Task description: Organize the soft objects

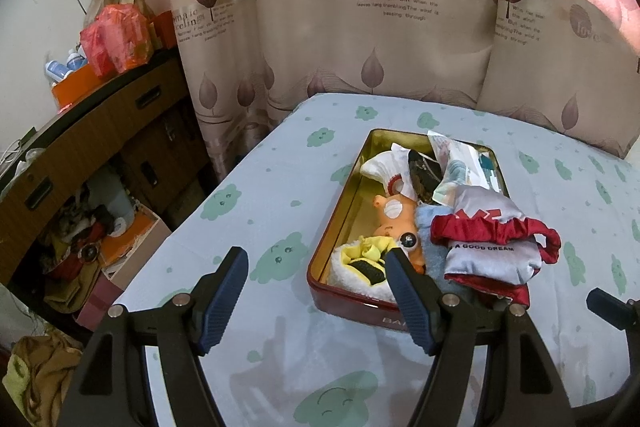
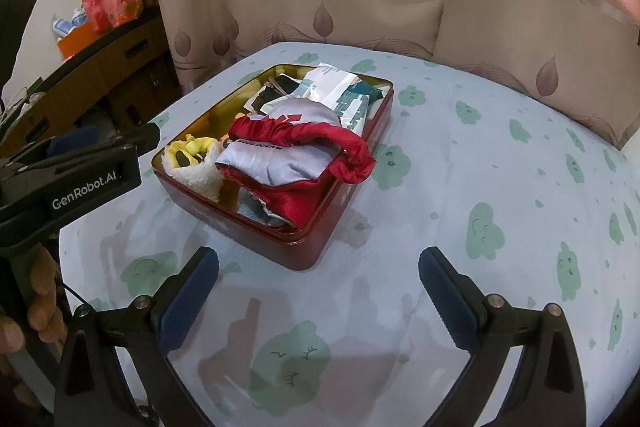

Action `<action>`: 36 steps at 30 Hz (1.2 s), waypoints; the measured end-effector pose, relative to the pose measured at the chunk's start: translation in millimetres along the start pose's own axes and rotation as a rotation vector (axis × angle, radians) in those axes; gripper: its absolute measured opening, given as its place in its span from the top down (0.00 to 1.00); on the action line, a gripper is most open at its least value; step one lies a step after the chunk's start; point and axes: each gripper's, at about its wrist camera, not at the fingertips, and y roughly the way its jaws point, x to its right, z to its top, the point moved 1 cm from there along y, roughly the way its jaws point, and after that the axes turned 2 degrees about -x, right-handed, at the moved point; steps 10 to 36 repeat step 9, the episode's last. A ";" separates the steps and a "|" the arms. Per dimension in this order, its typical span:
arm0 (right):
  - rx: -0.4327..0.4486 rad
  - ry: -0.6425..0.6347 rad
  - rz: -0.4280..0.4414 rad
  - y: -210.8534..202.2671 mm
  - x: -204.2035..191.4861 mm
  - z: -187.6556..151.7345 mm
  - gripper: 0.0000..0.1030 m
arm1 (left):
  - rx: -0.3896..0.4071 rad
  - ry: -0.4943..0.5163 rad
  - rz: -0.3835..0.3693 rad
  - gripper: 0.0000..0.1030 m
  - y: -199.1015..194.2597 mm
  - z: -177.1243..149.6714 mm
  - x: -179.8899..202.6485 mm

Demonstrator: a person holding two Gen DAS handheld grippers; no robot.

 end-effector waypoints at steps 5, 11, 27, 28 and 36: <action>0.001 0.000 -0.001 -0.2 -0.1 0.0 0.03 | -0.001 -0.009 -0.006 0.29 -0.1 0.1 -1.4; 0.002 -0.003 -0.002 -0.1 -0.4 -0.3 0.03 | -0.012 -0.017 -0.009 0.29 1.0 1.1 -2.4; 0.002 -0.003 -0.002 -0.1 -0.4 -0.3 0.03 | -0.012 -0.017 -0.009 0.29 1.0 1.1 -2.4; 0.002 -0.003 -0.002 -0.1 -0.4 -0.3 0.03 | -0.012 -0.017 -0.009 0.29 1.0 1.1 -2.4; 0.002 -0.003 -0.002 -0.1 -0.4 -0.3 0.03 | -0.012 -0.017 -0.009 0.29 1.0 1.1 -2.4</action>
